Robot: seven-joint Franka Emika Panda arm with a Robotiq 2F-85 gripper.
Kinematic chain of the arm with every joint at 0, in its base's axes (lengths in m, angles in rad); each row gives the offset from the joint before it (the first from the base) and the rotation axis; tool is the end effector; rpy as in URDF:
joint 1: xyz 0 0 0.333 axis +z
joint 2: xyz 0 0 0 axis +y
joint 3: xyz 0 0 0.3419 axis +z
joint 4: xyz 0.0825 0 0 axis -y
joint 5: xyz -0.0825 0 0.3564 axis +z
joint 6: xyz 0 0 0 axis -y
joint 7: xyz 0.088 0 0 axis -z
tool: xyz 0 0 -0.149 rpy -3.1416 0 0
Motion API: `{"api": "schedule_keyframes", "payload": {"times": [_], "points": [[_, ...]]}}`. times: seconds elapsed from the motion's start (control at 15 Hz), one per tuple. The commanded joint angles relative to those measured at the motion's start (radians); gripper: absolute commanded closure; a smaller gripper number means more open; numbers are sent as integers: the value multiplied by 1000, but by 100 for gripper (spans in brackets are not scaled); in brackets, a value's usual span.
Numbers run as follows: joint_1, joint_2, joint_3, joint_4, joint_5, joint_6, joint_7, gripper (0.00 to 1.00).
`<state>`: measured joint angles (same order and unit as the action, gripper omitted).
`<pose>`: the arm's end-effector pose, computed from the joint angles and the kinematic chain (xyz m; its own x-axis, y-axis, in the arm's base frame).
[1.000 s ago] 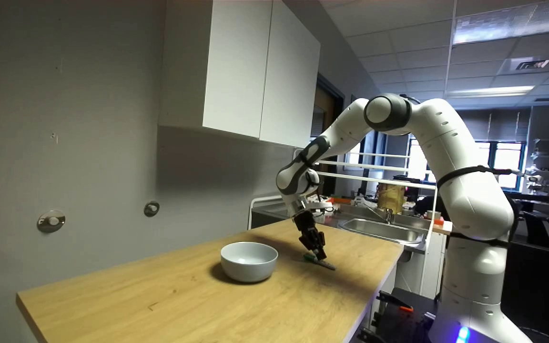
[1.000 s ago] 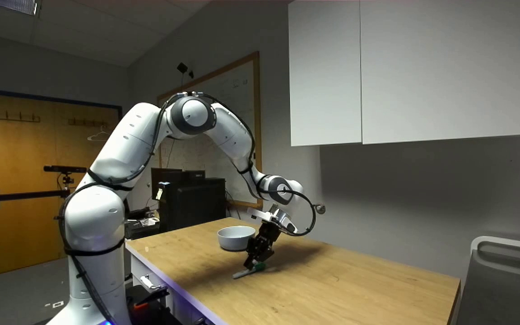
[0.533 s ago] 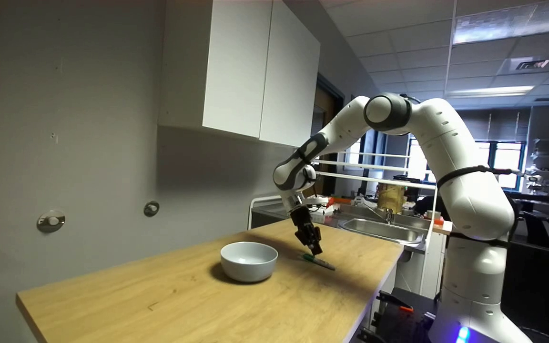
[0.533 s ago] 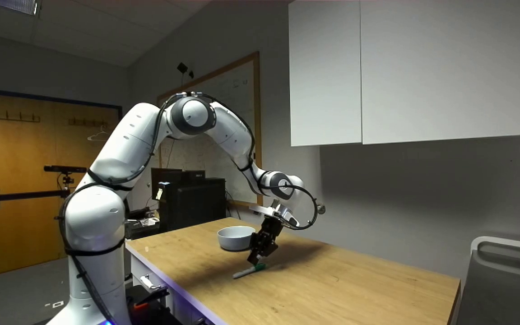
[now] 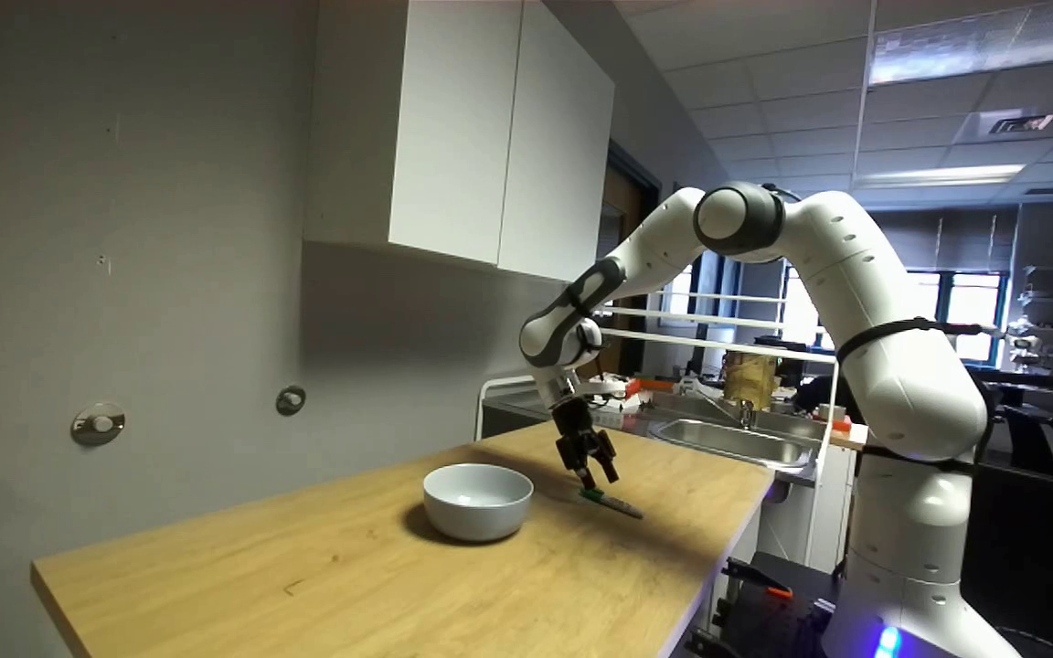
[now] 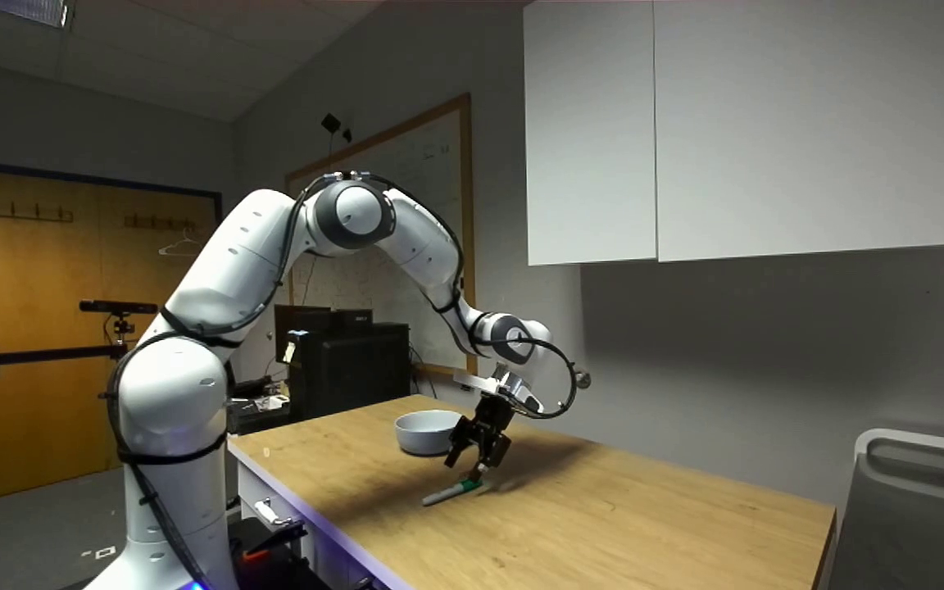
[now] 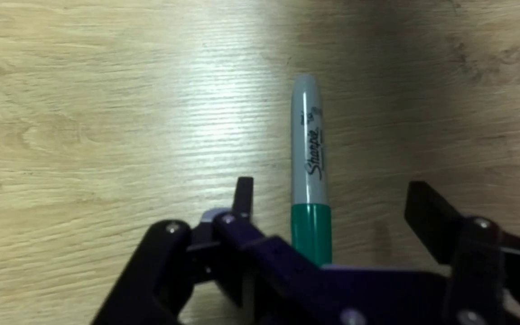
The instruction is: Put the marker in the bowl
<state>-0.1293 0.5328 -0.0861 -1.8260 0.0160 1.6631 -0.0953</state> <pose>0.5154 -0.1091 0.2212 0.7637 -0.0904 -0.6392 -0.1410 -0.9896 -0.0286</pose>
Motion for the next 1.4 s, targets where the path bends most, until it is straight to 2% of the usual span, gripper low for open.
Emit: {"api": "schedule_keyframes", "payload": {"times": [0.0,0.33,0.4,0.47,1.0,1.13,1.2,1.33], "points": [[-14,38,8,38,18,-33,-5,0],[-21,77,9,49,23,-43,-10,0],[-18,82,6,49,19,-39,2,25],[-18,86,6,50,18,-38,3,25],[-20,67,1,50,53,-11,49,85],[-23,56,0,45,86,11,76,87],[-22,51,0,43,99,23,85,84],[-4,19,-3,23,92,81,106,84]]}}
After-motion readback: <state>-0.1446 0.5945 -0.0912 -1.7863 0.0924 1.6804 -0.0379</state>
